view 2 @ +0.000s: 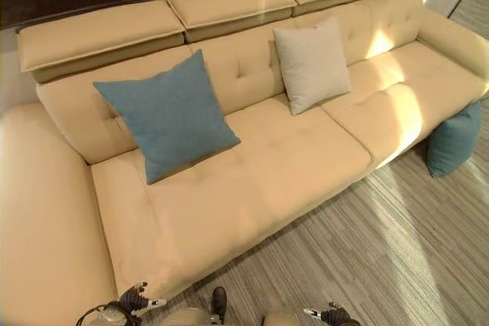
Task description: Pick up all the scattered cushions and arrange them neatly on the sofa.
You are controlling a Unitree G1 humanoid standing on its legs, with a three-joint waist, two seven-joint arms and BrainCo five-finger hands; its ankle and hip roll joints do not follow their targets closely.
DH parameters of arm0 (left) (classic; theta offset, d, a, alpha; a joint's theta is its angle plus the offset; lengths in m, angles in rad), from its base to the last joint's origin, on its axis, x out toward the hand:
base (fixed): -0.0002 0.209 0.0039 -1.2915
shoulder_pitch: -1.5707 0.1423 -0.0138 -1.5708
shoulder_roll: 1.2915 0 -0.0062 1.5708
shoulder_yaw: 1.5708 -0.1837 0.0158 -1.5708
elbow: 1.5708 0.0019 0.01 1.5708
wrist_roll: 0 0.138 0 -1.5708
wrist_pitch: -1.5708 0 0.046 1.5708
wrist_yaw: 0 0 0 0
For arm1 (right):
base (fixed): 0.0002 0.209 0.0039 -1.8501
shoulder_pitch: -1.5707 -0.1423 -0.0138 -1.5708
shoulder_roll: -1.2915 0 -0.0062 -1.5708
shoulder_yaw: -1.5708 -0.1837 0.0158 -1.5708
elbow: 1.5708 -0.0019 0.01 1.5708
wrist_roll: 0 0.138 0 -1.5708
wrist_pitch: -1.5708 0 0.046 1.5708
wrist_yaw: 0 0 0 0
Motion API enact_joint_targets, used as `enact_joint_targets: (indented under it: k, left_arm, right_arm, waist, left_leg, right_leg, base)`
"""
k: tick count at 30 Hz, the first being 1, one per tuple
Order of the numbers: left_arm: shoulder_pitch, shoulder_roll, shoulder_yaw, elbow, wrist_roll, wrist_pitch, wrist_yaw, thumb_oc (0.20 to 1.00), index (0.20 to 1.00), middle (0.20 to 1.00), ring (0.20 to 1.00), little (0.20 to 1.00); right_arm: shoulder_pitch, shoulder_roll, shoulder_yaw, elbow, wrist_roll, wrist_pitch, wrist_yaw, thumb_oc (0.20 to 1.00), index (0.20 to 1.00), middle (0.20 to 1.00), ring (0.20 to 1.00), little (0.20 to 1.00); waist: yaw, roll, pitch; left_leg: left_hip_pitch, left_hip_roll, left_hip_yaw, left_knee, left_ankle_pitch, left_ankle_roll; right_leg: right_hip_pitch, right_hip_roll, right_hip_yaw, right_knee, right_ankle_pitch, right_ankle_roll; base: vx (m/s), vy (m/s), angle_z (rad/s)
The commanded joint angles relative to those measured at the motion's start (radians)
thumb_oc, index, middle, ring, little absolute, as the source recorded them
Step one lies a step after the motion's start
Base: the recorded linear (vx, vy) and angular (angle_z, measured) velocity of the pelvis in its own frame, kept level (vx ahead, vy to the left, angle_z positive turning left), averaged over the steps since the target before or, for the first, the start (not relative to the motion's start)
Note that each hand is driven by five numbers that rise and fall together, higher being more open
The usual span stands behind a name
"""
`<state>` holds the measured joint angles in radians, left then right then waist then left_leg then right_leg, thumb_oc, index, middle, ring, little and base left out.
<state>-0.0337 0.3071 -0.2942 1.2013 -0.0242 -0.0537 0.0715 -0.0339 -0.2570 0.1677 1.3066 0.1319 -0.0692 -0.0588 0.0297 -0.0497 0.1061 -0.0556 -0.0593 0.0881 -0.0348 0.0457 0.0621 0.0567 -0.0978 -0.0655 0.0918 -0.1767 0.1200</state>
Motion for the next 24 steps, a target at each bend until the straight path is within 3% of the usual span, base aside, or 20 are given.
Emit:
enact_joint_targets:
  k: [1, 3, 6, 7, 10, 15, 17, 18, 19, 20, 21, 22, 24]
  left_arm:
    - [-0.085, -0.047, -0.013, 0.027, 0.037, -0.018, -0.011, 1.0, 1.0, 1.0, 1.0, 1.0]
    - [-0.093, -0.059, -0.036, 0.023, 0.049, -0.017, -0.013, 1.0, 1.0, 1.0, 1.0, 1.0]
    - [-0.101, -0.076, -0.057, 0.016, 0.043, -0.017, -0.007, 1.0, 1.0, 1.0, 1.0, 1.0]
    - [-0.099, -0.08, -0.058, 0.018, 0.042, -0.016, -0.008, 1.0, 1.0, 1.0, 1.0, 1.0]
    - [-0.093, -0.093, -0.069, 0.039, 0.062, -0.015, -0.017, 1.0, 1.0, 1.0, 1.0, 1.0]
    - [-0.111, -0.083, -0.065, 0.048, 0.053, -0.017, -0.015, 1.0, 1.0, 1.0, 1.0, 1.0]
    - [-0.117, -0.082, -0.064, 0.049, 0.049, -0.017, -0.014, 1.0, 1.0, 1.0, 1.0, 1.0]
    - [-0.125, -0.077, -0.065, 0.05, 0.043, -0.018, -0.012, 1.0, 1.0, 1.0, 1.0, 1.0]
    - [-0.122, -0.077, -0.062, 0.05, 0.037, -0.021, -0.009, 1.0, 1.0, 1.0, 1.0, 1.0]
    - [-0.118, -0.074, -0.053, 0.049, 0.03, -0.021, -0.009, 1.0, 1.0, 1.0, 1.0, 1.0]
    - [-0.109, -0.071, -0.045, 0.046, 0.03, -0.021, -0.012, 1.0, 1.0, 1.0, 1.0, 1.0]
    - [-0.1, -0.068, -0.039, 0.043, 0.026, -0.019, -0.013, 1.0, 1.0, 1.0, 1.0, 1.0]
    - [-0.1, -0.068, -0.039, 0.042, 0.026, -0.019, -0.013, 1.0, 1.0, 1.0, 1.0, 1.0]
  right_arm:
    - [0.028, -0.051, 0.005, -0.004, 0.018, -0.012, 0.002, 1.0, 1.0, 1.0, 1.0, 1.0]
    - [0.03, -0.047, 0.014, -0.008, 0.027, -0.014, 0.006, 1.0, 1.0, 1.0, 1.0, 1.0]
    - [0.033, -0.044, 0.023, -0.009, 0.045, -0.017, 0.008, 1.0, 1.0, 1.0, 1.0, 1.0]
    - [0.036, -0.043, 0.022, -0.009, 0.047, -0.019, 0.011, 1.0, 1.0, 1.0, 1.0, 1.0]
    - [0.054, -0.03, 0.014, 0.004, 0.061, -0.016, 0.014, 1.0, 1.0, 1.0, 1.0, 1.0]
    - [0.019, -0.021, 0.019, 0.001, 0.076, -0.016, 0.014, 1.0, 1.0, 1.0, 1.0, 1.0]
    - [0.007, -0.02, 0.016, -0.003, 0.079, -0.015, 0.011, 1.0, 1.0, 1.0, 1.0, 1.0]
    - [-0.005, -0.021, 0.018, -0.008, 0.076, -0.016, 0.006, 1.0, 1.0, 1.0, 1.0, 1.0]
    - [-0.004, -0.02, 0.016, -0.01, 0.07, -0.016, 0.002, 1.0, 1.0, 1.0, 1.0, 1.0]
    - [-0.001, -0.022, 0.016, -0.006, 0.056, -0.016, 0.0, 1.0, 1.0, 1.0, 1.0, 1.0]
    - [0.004, -0.023, 0.016, -0.002, 0.045, -0.017, -0.001, 1.0, 1.0, 1.0, 1.0, 1.0]
    - [0.006, -0.024, 0.017, -0.002, 0.039, -0.017, -0.002, 1.0, 1.0, 1.0, 1.0, 1.0]
    - [0.006, -0.024, 0.017, -0.002, 0.039, -0.017, -0.002, 1.0, 1.0, 1.0, 1.0, 1.0]
  waist:
    - [-0.026, 0.001, -0.016]
    - [-0.026, -0.002, -0.009]
    - [-0.017, -0.007, 0.005]
    - [-0.02, -0.005, 0.002]
    - [-0.042, 0.002, -0.021]
    - [-0.052, 0.01, 0.004]
    - [-0.051, 0.012, 0.014]
    - [-0.057, 0.016, 0.028]
    - [-0.046, 0.018, 0.04]
    - [-0.028, 0.023, 0.046]
    - [-0.025, 0.027, 0.041]
    - [-0.024, 0.031, 0.04]
    - [-0.025, 0.03, 0.041]
  left_leg:
    - [0.0, 0.029, -0.112, 0.118, -0.087, -0.098]
    - [-0.008, 0.029, -0.133, 0.132, -0.085, -0.101]
    - [-0.013, -0.007, -0.274, 0.14, -0.088, -0.102]
    - [-0.008, -0.013, -0.286, 0.122, -0.087, -0.096]
    - [0.015, -0.002, -0.232, 0.055, -0.076, -0.078]
    - [0.017, -0.007, -0.161, 0.024, -0.066, -0.055]
    - [0.015, -0.002, -0.144, 0.021, -0.064, -0.051]
    - [0.012, 0.007, -0.11, 0.021, -0.064, -0.05]
    - [0.016, 0.016, -0.09, 0.031, -0.072, -0.05]
    - [0.018, 0.03, -0.062, 0.042, -0.081, -0.054]
    - [0.018, 0.038, -0.048, 0.039, -0.079, -0.056]
    - [0.023, 0.044, -0.035, 0.039, -0.079, -0.055]
    - [0.024, 0.044, -0.035, 0.039, -0.079, -0.055]
  right_leg:
    - [-0.039, 0.063, 0.038, -0.053, 0.126, -0.006]
    - [-0.042, 0.072, 0.059, -0.06, 0.135, -0.01]
    - [-0.06, 0.092, 0.112, -0.074, 0.164, -0.017]
    - [-0.062, 0.096, 0.127, -0.087, 0.175, -0.017]
    - [-0.069, 0.097, 0.164, -0.121, 0.2, 0.002]
    - [-0.159, 0.098, 0.25, -0.072, 0.25, 0.043]
    - [-0.184, 0.1, 0.25, -0.05, 0.249, 0.048]
    - [-0.211, 0.094, 0.223, -0.015, 0.245, 0.053]
    - [-0.216, 0.075, 0.151, -0.002, 0.236, 0.047]
    - [-0.21, 0.034, 0.02, 0.007, 0.213, 0.031]
    - [-0.204, 0.017, -0.046, 0.012, 0.201, 0.019]
    - [-0.201, 0.013, -0.088, 0.04, 0.19, 0.011]
    - [-0.201, 0.013, -0.088, 0.042, 0.189, 0.011]
  base:
    - [-0.17, -0.188, 0.15]
    - [-0.13, -0.088, -0.13]
    - [-0.13, -0.027, -0.53]
    - [-0.1, 0.001, -0.86]
    - [-0.06, 0.101, -0.7]
    - [-0.1, 0.124, -0.91]
    - [-0.12, 0.089, -1.15]
    - [-0.11, 0.048, -1.25]
    - [-0.13, 0.035, -0.97]
    - [-0.06, -0.017, -0.86]
    - [-0.04, -0.038, -1.29]
    - [-0.02, -0.025, -1.46]
    - [-0.01, -0.051, -0.68]
